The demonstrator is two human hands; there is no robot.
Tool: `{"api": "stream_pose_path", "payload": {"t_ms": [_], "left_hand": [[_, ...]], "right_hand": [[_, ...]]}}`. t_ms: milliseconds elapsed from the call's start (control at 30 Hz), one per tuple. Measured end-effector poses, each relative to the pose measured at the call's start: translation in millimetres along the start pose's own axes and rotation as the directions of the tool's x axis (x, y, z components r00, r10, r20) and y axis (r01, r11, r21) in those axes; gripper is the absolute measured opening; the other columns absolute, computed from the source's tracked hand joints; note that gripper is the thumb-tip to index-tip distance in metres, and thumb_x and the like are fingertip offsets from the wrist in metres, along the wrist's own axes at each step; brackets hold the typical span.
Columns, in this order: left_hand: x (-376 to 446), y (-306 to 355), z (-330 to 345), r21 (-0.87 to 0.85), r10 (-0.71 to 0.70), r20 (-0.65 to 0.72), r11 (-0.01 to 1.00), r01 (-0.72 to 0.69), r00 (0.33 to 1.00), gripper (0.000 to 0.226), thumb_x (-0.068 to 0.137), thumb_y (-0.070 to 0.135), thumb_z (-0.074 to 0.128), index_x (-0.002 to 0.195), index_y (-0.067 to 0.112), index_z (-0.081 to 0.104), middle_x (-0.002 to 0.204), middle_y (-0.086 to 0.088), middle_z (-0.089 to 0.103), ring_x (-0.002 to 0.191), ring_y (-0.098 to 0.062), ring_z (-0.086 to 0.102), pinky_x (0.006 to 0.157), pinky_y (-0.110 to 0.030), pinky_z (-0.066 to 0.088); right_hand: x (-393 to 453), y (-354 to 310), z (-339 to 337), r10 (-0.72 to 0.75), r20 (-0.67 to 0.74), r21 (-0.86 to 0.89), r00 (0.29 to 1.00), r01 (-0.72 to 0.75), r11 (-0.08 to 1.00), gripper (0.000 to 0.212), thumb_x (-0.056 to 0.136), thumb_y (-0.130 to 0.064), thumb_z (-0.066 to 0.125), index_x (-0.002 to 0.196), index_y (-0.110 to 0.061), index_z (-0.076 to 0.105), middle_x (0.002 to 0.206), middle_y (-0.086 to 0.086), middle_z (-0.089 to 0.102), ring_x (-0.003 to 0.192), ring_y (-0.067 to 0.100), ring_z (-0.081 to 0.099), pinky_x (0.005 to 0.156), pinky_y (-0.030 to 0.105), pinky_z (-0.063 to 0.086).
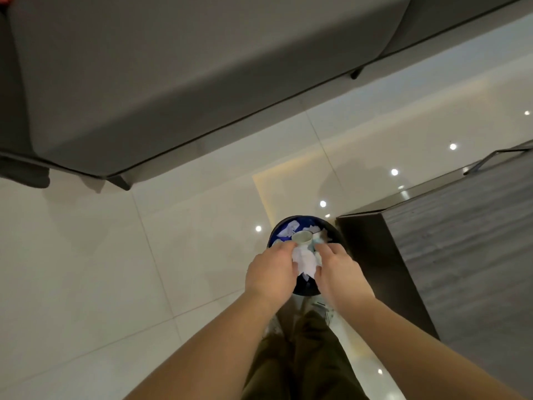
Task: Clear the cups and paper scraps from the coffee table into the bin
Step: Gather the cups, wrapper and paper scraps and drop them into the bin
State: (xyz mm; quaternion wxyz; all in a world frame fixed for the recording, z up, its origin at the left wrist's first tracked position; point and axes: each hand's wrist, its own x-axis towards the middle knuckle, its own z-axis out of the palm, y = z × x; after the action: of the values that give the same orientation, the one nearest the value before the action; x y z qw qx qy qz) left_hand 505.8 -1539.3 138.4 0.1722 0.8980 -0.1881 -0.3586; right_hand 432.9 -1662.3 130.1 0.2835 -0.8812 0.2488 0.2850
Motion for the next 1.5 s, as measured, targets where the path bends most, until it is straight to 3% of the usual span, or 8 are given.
{"api": "stream_pose_path", "payload": {"t_ms": [133, 300, 467, 600, 800, 1067, 1300, 1500], "left_hand": [[13.5, 4.2, 7.1, 0.051, -0.077, -0.026, 0.996, 0.079, 0.997, 0.031, 0.094, 0.023, 0.052, 0.126, 0.027, 0.052, 0.118, 0.003, 0.063, 0.096, -0.022, 0.064, 0.077, -0.032, 0.051], [19.8, 15.2, 2.9, 0.122, -0.024, 0.018, 0.992, 0.021, 1.0, 0.03, 0.095, 0.026, 0.05, 0.124, 0.029, 0.052, 0.117, 0.005, 0.061, 0.091, -0.021, 0.062, 0.069, -0.032, 0.049], [26.8, 39.4, -15.7, 0.163, 0.022, 0.049, 0.986, -0.029, 0.999, 0.036, 0.095, 0.029, 0.05, 0.131, 0.031, 0.049, 0.125, 0.004, 0.057, 0.099, -0.021, 0.061, 0.079, -0.035, 0.052], [31.5, 72.8, -37.1, 0.204, 0.077, 0.046, 0.975, -0.085, 0.996, 0.03, 0.093, 0.03, 0.047, 0.122, 0.034, 0.053, 0.117, 0.005, 0.057, 0.093, -0.021, 0.06, 0.075, -0.034, 0.05], [19.4, 129.6, -44.7, 0.303, 0.229, 0.05, 0.924, -0.233, 0.972, 0.026, 0.088, 0.041, 0.052, 0.115, 0.039, 0.054, 0.114, 0.007, 0.059, 0.097, -0.024, 0.063, 0.075, -0.032, 0.047], [-29.0, 210.3, -36.0, 0.367, 0.453, 0.178, 0.793, -0.486, 0.874, 0.029, 0.092, 0.044, 0.049, 0.12, 0.043, 0.05, 0.112, 0.019, 0.057, 0.09, -0.009, 0.06, 0.071, -0.029, 0.048], [-76.1, 302.4, 6.8, 0.352, 0.604, 0.28, 0.659, -0.665, 0.746, 0.029, 0.091, 0.045, 0.053, 0.12, 0.04, 0.054, 0.112, 0.018, 0.059, 0.098, -0.011, 0.06, 0.081, -0.032, 0.05], [-129.9, 346.3, 83.2, 0.394, 0.631, 0.396, 0.54, -0.744, 0.667, 0.031, 0.09, 0.045, 0.053, 0.12, 0.041, 0.053, 0.115, 0.016, 0.058, 0.103, -0.014, 0.06, 0.084, -0.033, 0.049]], "right_hand": [[8.2, 11.0, 1.9, -0.008, 0.02, -0.021, 1.0, 0.009, 1.0, 0.062, 0.088, -0.013, 0.065, 0.143, -0.019, 0.036, 0.146, 0.005, 0.036, 0.112, 0.018, 0.058, 0.095, 0.026, 0.05], [6.3, 22.4, -6.3, -0.061, -0.016, -0.017, 0.998, 0.061, 0.998, 0.049, 0.09, -0.012, 0.06, 0.137, -0.018, 0.046, 0.134, 0.006, 0.048, 0.105, 0.018, 0.06, 0.088, 0.024, 0.052], [2.4, 25.1, -38.0, -0.044, -0.02, -0.013, 0.999, 0.044, 0.999, 0.048, 0.09, -0.013, 0.059, 0.136, -0.017, 0.046, 0.138, 0.005, 0.044, 0.103, 0.016, 0.061, 0.089, 0.024, 0.051], [-6.0, 35.5, -80.0, -0.024, -0.08, 0.05, 0.997, 0.028, 0.998, 0.042, 0.09, -0.009, 0.054, 0.131, -0.016, 0.049, 0.126, 0.005, 0.049, 0.095, 0.021, 0.061, 0.077, 0.02, 0.043], [-51.3, 66.4, -143.3, 0.117, -0.231, 0.126, 0.966, -0.089, 0.988, 0.034, 0.089, -0.008, 0.049, 0.123, -0.011, 0.053, 0.12, 0.014, 0.051, 0.103, 0.036, 0.057, 0.085, 0.039, 0.047], [-156.1, 120.3, -164.0, 0.364, -0.312, 0.229, 0.878, -0.302, 0.925, 0.029, 0.093, -0.008, 0.047, 0.122, -0.009, 0.05, 0.117, 0.013, 0.047, 0.097, 0.035, 0.055, 0.072, 0.037, 0.045], [-261.6, 190.4, -167.9, 0.539, -0.369, 0.348, 0.758, -0.425, 0.836, 0.027, 0.097, -0.011, 0.042, 0.121, -0.011, 0.053, 0.114, 0.012, 0.052, 0.097, 0.034, 0.058, 0.08, 0.041, 0.051], [-342.1, 252.1, -119.5, 0.645, -0.311, 0.434, 0.698, -0.499, 0.75, 0.026, 0.096, -0.013, 0.044, 0.12, -0.013, 0.055, 0.115, 0.011, 0.052, 0.1, 0.035, 0.059, 0.084, 0.042, 0.05]]}}
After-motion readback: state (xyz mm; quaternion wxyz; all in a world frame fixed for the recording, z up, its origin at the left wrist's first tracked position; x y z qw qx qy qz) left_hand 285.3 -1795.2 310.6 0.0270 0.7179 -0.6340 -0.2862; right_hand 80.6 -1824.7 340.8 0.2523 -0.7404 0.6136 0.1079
